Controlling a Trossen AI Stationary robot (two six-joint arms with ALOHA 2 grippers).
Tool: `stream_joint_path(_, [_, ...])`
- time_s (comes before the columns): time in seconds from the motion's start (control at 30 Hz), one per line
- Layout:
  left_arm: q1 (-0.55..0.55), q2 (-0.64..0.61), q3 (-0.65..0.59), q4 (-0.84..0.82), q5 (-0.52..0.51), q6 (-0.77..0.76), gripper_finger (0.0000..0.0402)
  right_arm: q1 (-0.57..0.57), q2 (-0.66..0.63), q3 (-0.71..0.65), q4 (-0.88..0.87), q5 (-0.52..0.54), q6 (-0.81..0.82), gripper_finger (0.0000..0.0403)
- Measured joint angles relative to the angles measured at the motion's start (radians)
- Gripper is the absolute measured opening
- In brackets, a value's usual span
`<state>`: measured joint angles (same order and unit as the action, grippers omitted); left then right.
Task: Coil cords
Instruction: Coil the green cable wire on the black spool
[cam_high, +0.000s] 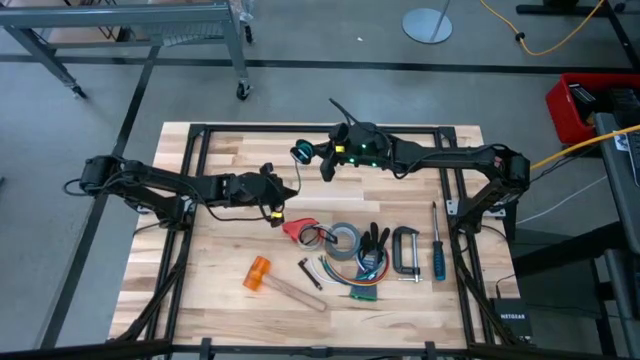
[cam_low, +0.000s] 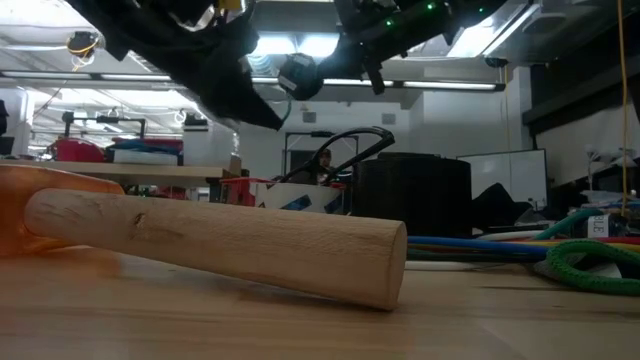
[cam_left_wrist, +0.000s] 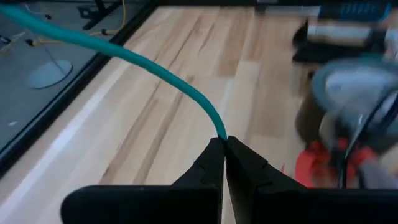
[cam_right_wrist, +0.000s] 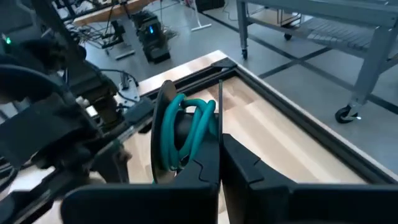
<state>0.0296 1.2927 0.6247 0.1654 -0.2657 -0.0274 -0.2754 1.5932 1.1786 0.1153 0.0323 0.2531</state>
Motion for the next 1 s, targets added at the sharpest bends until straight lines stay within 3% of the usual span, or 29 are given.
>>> stream_joint_path(0.47, [0.019, 0.132, -0.001, 0.367, 0.05, -0.174, 0.0, 0.025, 0.091, 0.0, -0.005, 0.008, 0.0, 0.0003])
stream_joint_path(0.7, [0.053, 0.128, -0.001, 0.448, 0.044, -0.175, 0.0, 0.028, 0.095, 0.001, -0.077, -0.042, 0.0, 0.0003])
stream_joint_path(1.0, [0.075, 0.128, 0.0, 0.436, 0.042, -0.228, 0.0, 0.028, 0.095, 0.001, -0.101, -0.05, 0.0, 0.0003])
